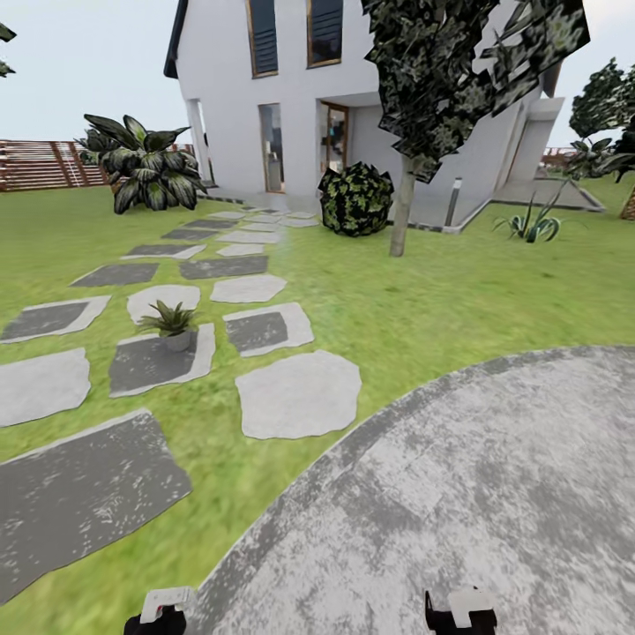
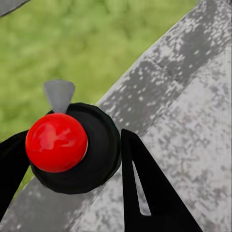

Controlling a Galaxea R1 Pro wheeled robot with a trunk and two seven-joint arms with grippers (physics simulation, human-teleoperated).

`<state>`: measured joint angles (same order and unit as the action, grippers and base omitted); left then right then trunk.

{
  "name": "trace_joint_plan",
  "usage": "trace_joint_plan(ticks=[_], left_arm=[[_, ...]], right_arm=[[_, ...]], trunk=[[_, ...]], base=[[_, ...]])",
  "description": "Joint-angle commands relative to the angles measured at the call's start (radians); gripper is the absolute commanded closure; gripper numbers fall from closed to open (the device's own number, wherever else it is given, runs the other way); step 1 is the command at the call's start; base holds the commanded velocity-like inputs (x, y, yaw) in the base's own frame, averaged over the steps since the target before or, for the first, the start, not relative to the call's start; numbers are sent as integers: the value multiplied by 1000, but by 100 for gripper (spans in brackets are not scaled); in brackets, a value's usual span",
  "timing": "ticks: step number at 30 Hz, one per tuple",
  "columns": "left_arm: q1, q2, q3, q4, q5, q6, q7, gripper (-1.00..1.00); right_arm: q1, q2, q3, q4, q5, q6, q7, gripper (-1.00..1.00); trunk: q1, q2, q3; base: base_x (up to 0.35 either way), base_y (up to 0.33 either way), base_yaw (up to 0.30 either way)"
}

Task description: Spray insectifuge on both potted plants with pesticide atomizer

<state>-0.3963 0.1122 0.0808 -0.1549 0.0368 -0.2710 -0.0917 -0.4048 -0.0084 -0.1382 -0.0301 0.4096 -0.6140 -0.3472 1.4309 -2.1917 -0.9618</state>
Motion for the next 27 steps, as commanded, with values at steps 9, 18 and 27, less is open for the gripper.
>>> trace_joint_plan(ticks=[9,18,27], left_arm=[[-1,0,8,1,4,-2,-10,100],[-1,0,8,1,4,-2,-10,100],[-1,0,8,1,4,-2,-10,100]], right_arm=[[-1,1,-8,1,11,-3,-4,-100],[0,1,-8,1,11,-3,-4,-100],[0,1,-8,1,11,-3,-4,-100]], trunk=[[0,0,-1],[0,0,-1],[0,0,-1]], base=[[340,0,271],[340,0,271],[340,0,271]])
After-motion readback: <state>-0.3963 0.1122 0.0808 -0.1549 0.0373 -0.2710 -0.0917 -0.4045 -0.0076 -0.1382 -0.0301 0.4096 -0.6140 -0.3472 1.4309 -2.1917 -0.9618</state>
